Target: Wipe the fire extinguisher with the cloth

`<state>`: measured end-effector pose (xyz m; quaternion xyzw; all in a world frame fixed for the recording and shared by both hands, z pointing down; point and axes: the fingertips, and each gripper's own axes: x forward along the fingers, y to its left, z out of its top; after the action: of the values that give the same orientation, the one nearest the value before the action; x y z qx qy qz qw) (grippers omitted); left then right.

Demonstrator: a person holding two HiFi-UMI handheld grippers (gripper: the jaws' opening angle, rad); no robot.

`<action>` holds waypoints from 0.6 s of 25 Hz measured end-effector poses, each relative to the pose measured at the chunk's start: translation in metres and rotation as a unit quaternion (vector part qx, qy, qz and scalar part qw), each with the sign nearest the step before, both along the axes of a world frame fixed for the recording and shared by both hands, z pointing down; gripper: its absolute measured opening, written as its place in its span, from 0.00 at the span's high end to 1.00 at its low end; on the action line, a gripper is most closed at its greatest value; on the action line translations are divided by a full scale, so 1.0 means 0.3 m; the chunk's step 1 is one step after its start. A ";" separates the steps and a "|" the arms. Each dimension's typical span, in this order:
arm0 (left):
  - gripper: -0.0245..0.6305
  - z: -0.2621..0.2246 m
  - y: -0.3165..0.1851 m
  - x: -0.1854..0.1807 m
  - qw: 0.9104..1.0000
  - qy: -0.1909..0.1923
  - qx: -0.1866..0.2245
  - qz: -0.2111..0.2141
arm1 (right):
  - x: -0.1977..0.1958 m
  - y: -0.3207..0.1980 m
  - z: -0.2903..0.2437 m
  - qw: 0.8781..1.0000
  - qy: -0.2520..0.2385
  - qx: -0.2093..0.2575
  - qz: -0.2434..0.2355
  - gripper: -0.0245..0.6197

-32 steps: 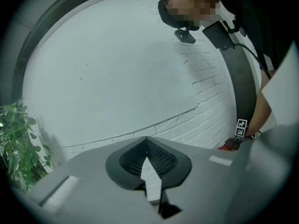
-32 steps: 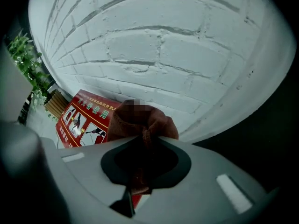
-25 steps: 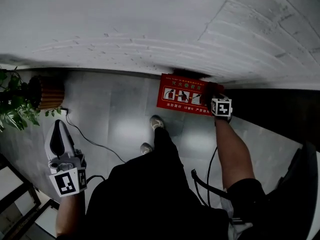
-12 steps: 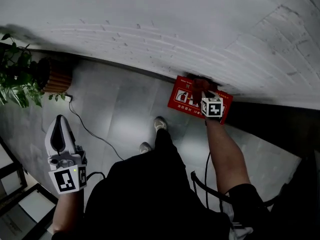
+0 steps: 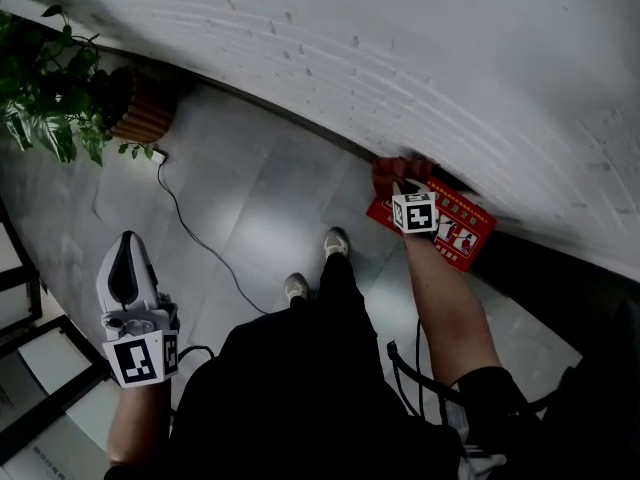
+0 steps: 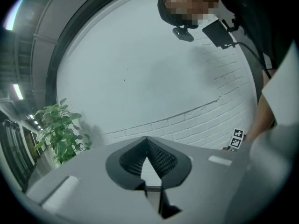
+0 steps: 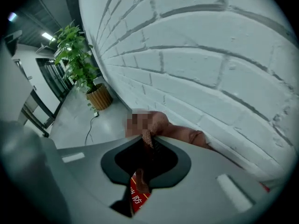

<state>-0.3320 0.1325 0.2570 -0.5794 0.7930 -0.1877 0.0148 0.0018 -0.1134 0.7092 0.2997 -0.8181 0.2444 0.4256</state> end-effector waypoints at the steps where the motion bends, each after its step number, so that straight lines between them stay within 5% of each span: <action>1: 0.96 0.000 0.006 -0.006 1.000 -0.001 -0.004 -0.005 | -0.019 0.011 0.016 1.000 0.005 -0.007 -0.008 0.91; 10: 0.96 -0.004 -0.002 -0.011 1.000 -0.007 -0.021 -0.012 | 0.094 0.101 0.125 0.998 0.030 -0.050 -0.003 0.91; 15: 0.96 -0.003 -0.076 0.046 0.999 -0.009 -0.019 0.026 | 0.200 0.109 0.109 0.998 0.035 -0.048 0.023 0.91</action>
<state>-0.3181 0.1098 0.2562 -0.5987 0.7735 -0.2075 0.0157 0.0617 -0.0807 0.7421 0.3057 -0.7829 0.2827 0.4623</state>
